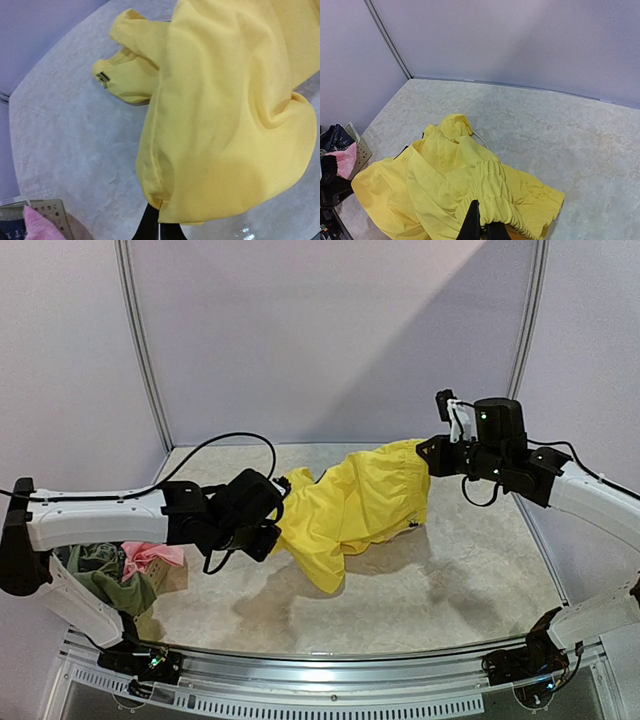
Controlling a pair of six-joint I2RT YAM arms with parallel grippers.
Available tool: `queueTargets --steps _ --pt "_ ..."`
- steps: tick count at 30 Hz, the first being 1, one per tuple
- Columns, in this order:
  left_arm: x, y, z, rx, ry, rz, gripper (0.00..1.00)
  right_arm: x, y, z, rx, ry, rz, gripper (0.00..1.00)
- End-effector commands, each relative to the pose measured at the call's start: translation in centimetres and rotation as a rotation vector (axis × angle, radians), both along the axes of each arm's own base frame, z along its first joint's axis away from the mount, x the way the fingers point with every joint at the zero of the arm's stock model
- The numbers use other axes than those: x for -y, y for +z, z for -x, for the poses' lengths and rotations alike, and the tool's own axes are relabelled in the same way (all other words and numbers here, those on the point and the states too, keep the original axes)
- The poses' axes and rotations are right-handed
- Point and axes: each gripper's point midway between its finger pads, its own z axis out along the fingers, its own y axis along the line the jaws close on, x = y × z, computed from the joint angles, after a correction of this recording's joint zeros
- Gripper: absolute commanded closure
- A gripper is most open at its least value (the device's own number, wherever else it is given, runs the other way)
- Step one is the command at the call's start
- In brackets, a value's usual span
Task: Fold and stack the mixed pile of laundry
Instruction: Flatten out the crumpled shorts at the center of the board.
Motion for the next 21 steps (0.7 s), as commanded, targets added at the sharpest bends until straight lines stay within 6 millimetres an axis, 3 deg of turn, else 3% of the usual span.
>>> queueTargets --steps 1,9,21 --pt "-4.8 4.7 -1.4 0.152 0.159 -0.118 1.00 0.8 5.3 0.7 0.118 0.014 0.000 1.00" --pt "-8.1 12.0 -2.2 0.338 0.282 -0.124 1.00 1.1 10.7 1.8 0.217 0.043 -0.030 1.00" --pt "-11.1 23.7 -2.5 0.570 0.375 0.002 1.00 -0.5 20.7 6.4 0.383 0.262 -0.168 1.00"
